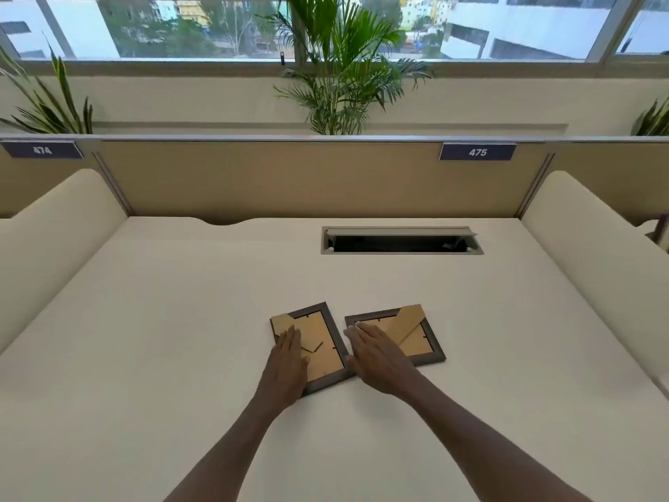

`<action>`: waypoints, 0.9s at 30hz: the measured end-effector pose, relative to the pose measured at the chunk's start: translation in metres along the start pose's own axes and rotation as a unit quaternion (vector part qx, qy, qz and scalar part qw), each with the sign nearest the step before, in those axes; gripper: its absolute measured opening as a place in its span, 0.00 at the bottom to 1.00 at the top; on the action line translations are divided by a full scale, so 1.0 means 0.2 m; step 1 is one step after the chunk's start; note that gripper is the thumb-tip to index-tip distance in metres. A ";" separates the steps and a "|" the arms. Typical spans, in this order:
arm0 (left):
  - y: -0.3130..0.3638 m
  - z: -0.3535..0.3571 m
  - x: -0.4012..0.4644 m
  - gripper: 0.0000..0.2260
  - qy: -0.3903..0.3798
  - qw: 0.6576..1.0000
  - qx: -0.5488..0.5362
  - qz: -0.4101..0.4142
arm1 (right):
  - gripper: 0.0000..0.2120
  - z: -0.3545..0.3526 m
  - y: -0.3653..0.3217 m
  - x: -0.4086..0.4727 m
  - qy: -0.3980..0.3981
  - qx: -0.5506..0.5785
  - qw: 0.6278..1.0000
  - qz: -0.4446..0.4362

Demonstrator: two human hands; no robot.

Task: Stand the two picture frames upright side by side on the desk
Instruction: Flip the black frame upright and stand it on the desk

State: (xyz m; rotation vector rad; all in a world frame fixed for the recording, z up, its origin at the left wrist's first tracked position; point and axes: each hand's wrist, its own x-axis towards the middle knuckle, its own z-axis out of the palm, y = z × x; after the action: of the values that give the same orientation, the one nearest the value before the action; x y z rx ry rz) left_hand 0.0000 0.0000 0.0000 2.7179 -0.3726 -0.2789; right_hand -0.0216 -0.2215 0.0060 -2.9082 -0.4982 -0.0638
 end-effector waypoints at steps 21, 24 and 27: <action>-0.16 0.04 0.25 0.24 -0.024 0.977 0.151 0.151 | 0.25 0.18 -0.06 -0.05 -0.040 0.031 0.999 0.015; -0.18 0.00 0.27 0.25 0.002 0.965 0.169 0.200 | 0.22 0.19 -0.07 -0.05 -0.009 0.008 1.000 0.009; -0.18 -0.04 0.30 0.27 0.016 0.948 0.190 0.256 | 0.20 0.19 -0.08 -0.06 0.014 -0.015 1.000 0.002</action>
State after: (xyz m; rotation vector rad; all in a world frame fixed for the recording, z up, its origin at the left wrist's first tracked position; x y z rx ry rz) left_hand 0.0672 0.0177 -0.0163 2.8493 -1.2040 -0.0132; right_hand -0.0388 -0.2025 -0.0297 -2.9340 -0.4911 -0.1128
